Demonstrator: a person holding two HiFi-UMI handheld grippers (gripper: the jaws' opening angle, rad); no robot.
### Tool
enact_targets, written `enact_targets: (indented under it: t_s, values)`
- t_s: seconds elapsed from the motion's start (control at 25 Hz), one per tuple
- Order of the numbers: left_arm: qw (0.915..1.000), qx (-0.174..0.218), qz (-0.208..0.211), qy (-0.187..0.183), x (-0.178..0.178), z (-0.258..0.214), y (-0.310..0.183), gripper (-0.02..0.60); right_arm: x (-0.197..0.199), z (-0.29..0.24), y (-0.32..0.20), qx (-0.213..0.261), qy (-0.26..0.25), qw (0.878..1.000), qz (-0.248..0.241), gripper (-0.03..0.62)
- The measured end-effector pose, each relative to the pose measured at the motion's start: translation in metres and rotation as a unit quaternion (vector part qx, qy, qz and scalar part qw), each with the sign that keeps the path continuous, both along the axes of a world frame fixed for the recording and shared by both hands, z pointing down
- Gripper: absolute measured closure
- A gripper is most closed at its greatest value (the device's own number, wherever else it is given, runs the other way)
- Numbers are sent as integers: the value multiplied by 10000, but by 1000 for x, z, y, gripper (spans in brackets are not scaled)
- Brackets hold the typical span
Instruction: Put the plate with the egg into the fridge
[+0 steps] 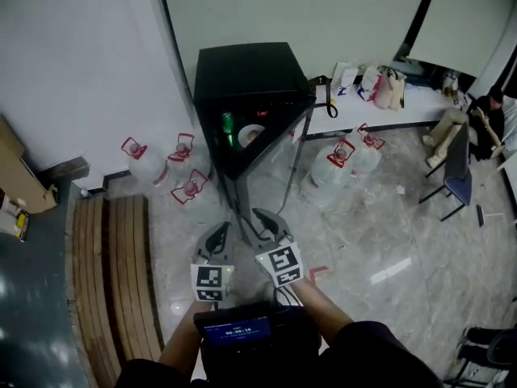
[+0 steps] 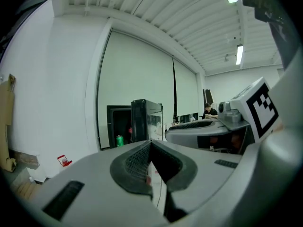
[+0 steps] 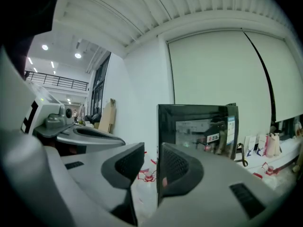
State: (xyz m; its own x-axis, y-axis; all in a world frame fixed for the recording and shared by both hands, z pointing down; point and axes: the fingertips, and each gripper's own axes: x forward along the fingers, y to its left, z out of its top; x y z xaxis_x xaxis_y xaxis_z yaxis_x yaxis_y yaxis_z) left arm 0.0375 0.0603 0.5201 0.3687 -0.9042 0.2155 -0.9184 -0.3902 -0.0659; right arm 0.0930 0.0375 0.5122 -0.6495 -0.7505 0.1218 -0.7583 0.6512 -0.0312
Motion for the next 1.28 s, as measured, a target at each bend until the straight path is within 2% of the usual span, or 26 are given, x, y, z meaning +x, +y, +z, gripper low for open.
enact_targets:
  t_s: [0.08, 0.2, 0.76, 1.28]
  values:
    - [10000, 36, -15, 31, -5, -1, -1, 572, -1, -2, -1, 100, 21, 9999, 78, 521]
    - [10000, 55, -2, 40, -7, -2, -2, 572, -4, -6, -2, 205, 41, 9997, 95, 585]
    - [9998, 56, 193, 47, 5, 1, -9, 572, 4, -8, -5, 253, -31, 9995, 176, 585]
    - [9997, 77, 204, 95, 12, 2, -14, 572, 7, -3, -6, 188, 16, 9997, 125, 585]
